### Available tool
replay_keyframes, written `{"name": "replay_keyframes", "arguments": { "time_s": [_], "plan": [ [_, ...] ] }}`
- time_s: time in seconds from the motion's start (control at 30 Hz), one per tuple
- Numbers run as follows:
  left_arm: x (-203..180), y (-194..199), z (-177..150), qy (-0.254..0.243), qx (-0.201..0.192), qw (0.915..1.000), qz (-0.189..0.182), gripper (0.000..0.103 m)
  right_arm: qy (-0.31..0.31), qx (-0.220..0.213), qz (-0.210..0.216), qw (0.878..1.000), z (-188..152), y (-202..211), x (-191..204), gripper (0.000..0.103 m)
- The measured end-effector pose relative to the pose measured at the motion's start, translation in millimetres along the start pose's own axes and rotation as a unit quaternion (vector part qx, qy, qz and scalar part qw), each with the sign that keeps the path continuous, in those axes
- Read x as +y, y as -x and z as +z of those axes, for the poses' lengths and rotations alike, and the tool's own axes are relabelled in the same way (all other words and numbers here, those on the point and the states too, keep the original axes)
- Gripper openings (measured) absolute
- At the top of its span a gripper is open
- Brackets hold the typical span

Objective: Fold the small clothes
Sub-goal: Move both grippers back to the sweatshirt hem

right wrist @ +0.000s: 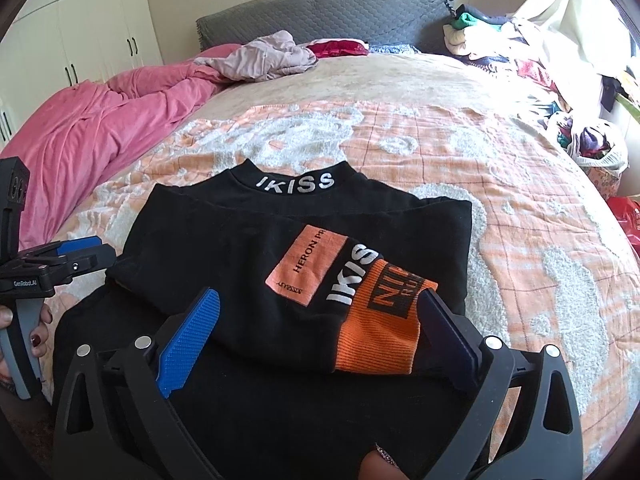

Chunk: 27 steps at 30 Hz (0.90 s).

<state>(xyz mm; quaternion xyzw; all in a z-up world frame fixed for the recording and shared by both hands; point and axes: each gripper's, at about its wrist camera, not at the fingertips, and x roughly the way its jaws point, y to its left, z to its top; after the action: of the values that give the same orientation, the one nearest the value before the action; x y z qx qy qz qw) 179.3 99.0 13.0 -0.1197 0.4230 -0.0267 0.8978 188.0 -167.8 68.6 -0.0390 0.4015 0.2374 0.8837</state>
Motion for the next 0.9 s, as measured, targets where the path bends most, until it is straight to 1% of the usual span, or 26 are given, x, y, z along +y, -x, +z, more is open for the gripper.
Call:
{"name": "replay_keyframes", "arguments": {
  "time_s": [0.4,0.57,0.73,0.9],
  "plan": [
    [-6,32,-6,-0.005,-0.027,0.9996,0.009,0.093,-0.020,-0.026,0.003,0.999,-9,31,-10,0.098],
    [-6,44,-25,0.014,-0.031,0.9994,-0.002,0.093,-0.023,-0.039,0.002,0.999,-15,45,-12,0.098],
    [-10,57,-44,0.023,-0.043,0.9988,0.004,0.093,-0.025,-0.052,-0.001,0.998,-22,59,-13,0.098],
    [-16,65,-58,0.017,-0.044,0.9988,0.012,0.093,-0.035,-0.063,-0.001,0.997,-32,71,-19,0.098]
  ]
}}
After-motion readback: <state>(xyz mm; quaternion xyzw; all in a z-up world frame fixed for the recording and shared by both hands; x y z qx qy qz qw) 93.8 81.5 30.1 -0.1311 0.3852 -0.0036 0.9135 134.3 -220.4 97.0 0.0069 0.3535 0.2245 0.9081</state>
